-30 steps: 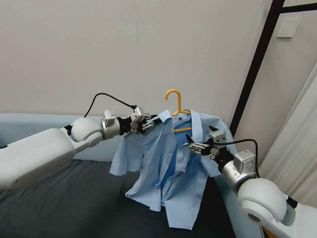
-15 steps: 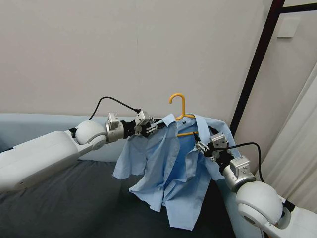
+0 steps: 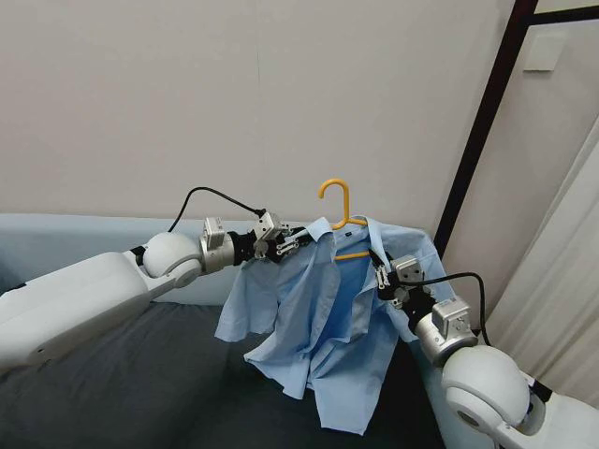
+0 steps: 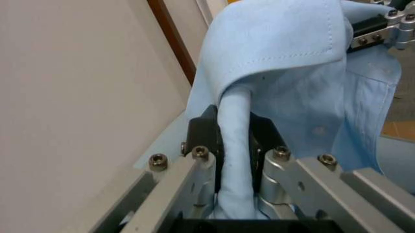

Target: Pick up the clothes from the sofa and hang them on the clothes hanger.

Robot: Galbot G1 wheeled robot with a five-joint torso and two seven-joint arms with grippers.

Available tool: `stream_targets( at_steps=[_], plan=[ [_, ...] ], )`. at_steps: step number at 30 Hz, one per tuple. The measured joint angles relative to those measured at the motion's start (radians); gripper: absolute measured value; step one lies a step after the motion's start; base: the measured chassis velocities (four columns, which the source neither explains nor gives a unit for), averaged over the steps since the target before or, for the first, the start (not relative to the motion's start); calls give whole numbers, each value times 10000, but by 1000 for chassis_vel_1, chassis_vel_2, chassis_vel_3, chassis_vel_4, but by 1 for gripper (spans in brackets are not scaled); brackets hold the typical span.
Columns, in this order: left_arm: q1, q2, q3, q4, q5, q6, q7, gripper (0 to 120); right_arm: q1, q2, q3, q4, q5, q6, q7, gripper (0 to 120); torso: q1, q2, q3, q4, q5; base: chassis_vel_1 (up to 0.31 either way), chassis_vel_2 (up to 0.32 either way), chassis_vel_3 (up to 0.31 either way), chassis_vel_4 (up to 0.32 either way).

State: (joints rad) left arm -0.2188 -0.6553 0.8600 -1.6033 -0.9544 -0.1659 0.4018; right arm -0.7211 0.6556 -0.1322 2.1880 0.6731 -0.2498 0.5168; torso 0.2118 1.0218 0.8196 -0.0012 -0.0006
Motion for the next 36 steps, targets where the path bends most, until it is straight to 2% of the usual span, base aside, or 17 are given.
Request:
stream_targets(
  at_steps=[8,15,26,28,29,34,35,36],
  plan=[
    [-408,-42,194,6,-297,18,192,7,73,-33,-61,352,-194,172,-428,0,0,0,0,0,-2,0,0,0,0],
    [-765,-280,439,85,-484,42,249,7,289,263,-422,272,-516,198,-678,0,0,0,0,-1,0,0,0,0,0],
    [-1004,257,468,-170,-689,-110,438,7,-261,17,-321,373,-660,235,-935,1,-1,1,-1,2,0,0,0,0,0],
    [-1011,303,439,-144,-704,-170,472,7,-320,-60,-287,351,-468,215,-832,11,0,0,0,0,-1,0,0,0,0],
    [-1011,303,439,-144,-704,-170,472,7,-320,-60,-287,351,-468,215,-832,11,0,0,0,0,-1,0,0,0,0],
    [-863,258,259,46,-523,-270,540,7,-427,-210,-157,852,677,-94,-257,32,0,0,0,0,0,0,0,0,0],
    [-863,258,259,46,-523,-270,540,7,-427,-210,-157,852,677,-94,-257,32,0,0,0,0,0,0,0,0,0],
    [-825,257,201,110,-483,-299,578,7,-506,-307,-103,1062,823,-115,-213,38,0,1,0,0,0,0,0,0,0]
  ],
)
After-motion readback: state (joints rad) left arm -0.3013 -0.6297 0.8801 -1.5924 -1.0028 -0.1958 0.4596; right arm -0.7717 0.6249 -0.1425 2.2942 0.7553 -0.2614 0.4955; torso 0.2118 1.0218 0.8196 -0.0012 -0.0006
